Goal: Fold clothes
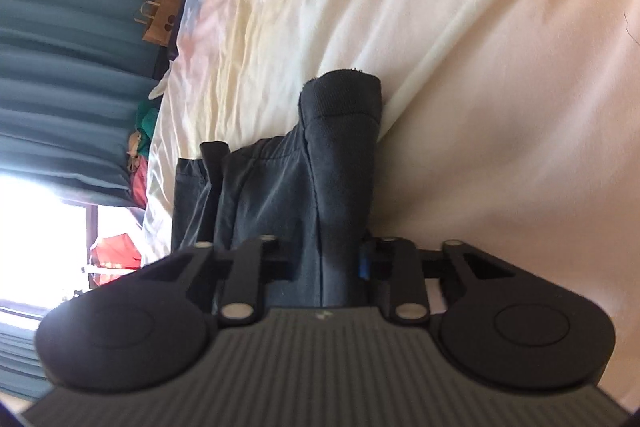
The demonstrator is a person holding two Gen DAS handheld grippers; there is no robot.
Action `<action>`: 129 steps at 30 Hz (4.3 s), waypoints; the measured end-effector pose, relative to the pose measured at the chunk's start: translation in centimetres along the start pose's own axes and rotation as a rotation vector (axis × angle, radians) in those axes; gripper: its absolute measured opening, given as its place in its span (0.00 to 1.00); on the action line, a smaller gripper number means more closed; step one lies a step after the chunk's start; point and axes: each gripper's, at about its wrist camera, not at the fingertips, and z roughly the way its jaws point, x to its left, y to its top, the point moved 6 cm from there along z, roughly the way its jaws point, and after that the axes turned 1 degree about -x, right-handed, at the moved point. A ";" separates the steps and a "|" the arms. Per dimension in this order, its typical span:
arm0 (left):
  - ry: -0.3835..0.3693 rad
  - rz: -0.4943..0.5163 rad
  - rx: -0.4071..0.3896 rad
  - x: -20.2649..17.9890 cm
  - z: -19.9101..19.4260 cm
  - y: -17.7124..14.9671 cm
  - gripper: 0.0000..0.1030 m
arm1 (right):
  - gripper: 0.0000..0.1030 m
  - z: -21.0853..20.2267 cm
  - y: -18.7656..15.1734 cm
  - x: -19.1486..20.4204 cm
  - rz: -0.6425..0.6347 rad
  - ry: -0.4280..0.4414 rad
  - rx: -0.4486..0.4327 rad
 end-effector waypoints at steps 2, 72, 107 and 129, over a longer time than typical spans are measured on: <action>-0.018 -0.029 -0.012 0.3 0.1 0.2 0.69 | 0.09 -0.4 0.3 0.5 -0.043 0.022 -0.010; 0.153 0.206 -0.074 -15.5 19.7 6.5 0.92 | 0.69 12.1 -4.6 11.8 -0.095 0.110 0.150; 0.171 0.384 -0.069 -23.6 9.4 6.1 0.17 | 0.14 6.6 -0.3 12.4 -0.160 0.116 -0.021; 0.207 0.341 0.065 -5.4 1.1 7.1 0.32 | 0.15 0.8 -1.4 0.4 -0.041 0.133 0.160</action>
